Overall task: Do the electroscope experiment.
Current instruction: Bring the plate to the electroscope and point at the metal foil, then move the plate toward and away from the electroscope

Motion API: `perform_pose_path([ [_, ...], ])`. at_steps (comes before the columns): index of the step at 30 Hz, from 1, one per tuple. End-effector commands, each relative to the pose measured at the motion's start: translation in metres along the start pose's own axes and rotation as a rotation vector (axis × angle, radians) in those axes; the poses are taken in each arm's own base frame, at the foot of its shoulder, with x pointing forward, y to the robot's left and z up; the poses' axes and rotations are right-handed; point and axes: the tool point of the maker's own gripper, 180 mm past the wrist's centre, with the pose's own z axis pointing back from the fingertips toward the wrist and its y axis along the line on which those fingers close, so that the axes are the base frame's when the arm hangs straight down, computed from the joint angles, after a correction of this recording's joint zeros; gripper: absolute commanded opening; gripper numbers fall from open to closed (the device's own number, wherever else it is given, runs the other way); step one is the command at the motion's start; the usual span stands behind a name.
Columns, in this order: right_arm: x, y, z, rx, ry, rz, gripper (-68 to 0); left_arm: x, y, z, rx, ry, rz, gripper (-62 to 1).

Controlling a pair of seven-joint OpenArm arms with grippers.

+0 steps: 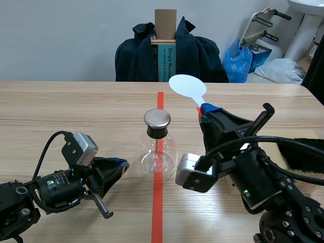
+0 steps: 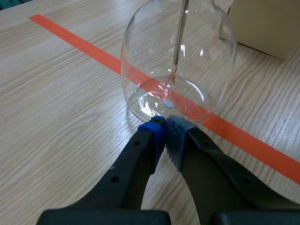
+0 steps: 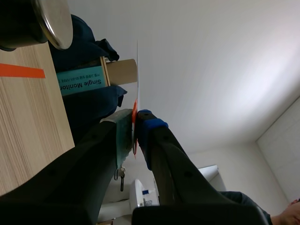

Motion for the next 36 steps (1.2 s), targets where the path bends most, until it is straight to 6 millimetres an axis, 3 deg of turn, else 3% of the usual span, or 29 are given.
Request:
perform_pose_path([
  [1, -0.003, -0.004, -0.002, -0.013, -0.003, 0.012, -66.7, 0.013, 0.003, -0.005, 0.003, -0.042, -0.005, -57.7],
  [9, -0.006, 0.013, 0.004, 0.048, 0.012, 0.001, -66.7, 0.013, 0.003, -0.005, 0.003, -0.042, -0.005, -57.7],
  [15, -0.006, 0.014, 0.004, 0.053, 0.010, 0.004, -66.7, 0.013, 0.003, -0.005, 0.003, -0.041, -0.005, -57.7],
  [29, 0.031, 0.017, 0.008, 0.067, -0.200, 0.026, -66.7, 0.013, 0.003, -0.005, 0.003, -0.040, -0.005, -57.7],
  [36, 0.040, 0.017, 0.010, 0.068, -0.250, 0.026, -66.7, 0.013, 0.003, -0.005, 0.003, -0.040, -0.005, -57.7],
])
